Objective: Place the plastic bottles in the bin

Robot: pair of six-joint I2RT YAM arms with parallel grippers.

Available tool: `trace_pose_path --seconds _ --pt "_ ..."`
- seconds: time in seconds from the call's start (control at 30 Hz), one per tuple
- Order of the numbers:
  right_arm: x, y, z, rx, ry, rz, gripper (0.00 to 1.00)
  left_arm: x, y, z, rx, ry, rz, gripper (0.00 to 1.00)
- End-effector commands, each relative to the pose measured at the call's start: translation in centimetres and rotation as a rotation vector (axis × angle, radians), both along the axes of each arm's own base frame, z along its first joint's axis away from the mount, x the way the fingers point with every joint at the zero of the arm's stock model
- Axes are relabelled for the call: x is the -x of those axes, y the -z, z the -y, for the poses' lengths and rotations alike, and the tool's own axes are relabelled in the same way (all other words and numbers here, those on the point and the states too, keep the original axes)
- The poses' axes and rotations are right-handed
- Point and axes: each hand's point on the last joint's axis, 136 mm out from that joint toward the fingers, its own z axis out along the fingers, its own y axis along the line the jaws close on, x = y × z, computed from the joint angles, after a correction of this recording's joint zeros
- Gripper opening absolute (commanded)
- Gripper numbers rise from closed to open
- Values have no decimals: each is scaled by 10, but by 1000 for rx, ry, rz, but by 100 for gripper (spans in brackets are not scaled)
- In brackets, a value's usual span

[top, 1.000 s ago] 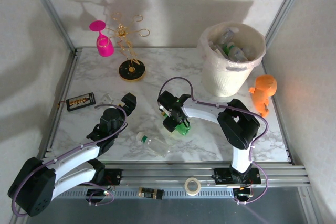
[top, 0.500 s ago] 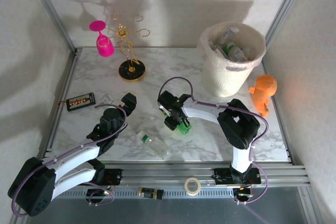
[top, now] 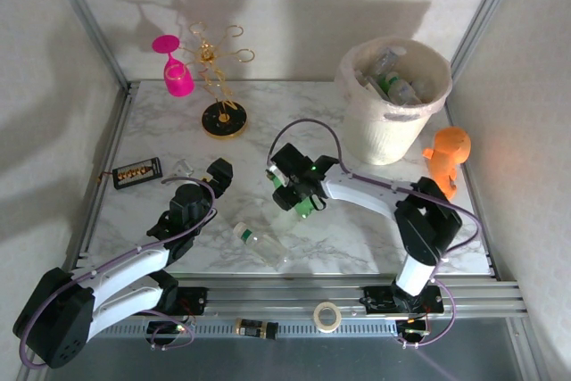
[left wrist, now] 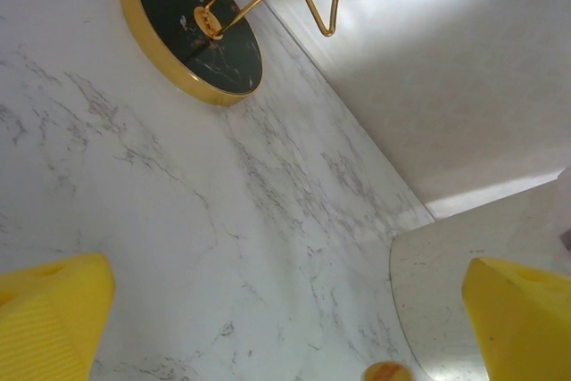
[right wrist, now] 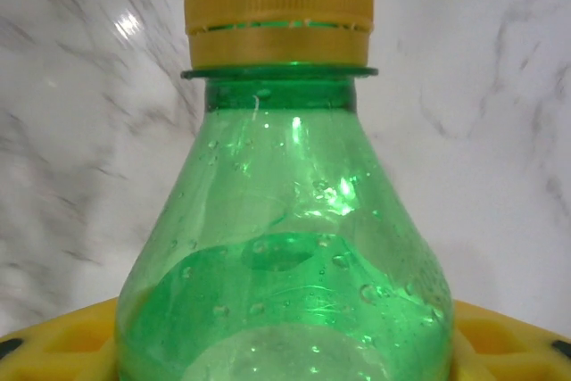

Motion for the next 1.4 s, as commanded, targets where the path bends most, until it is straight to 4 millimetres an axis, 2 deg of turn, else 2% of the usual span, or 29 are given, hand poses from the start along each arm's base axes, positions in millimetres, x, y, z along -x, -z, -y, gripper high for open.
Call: trace_pose_path --seconds 0.0,0.17,0.33,0.63,0.83,1.0,1.1,1.23,1.37 --pt "-11 -44 -15 -198 -1 42 50 -1 -7 2 21 19 25 100" --pt "-25 -105 -17 -451 6 102 45 -2 -11 7 5 43 31 100" --pt "-38 -169 -5 -657 16 211 41 -4 -15 10 -9 60 39 100" --pt "-70 -283 59 -930 156 478 33 -4 -14 17 -23 104 36 99" --pt "-98 -336 115 -1009 319 619 31 -4 -11 27 -21 152 27 100" --pt "-119 -367 165 -1020 462 748 31 -5 -10 34 -34 192 16 99" --pt "-136 -376 193 -989 526 788 31 -6 -10 39 -39 211 13 100" --pt "-163 -368 231 -906 651 831 31 -6 -9 47 -44 253 9 100" --pt "-184 -348 272 -826 774 820 31 -5 -7 55 -68 294 -9 100"
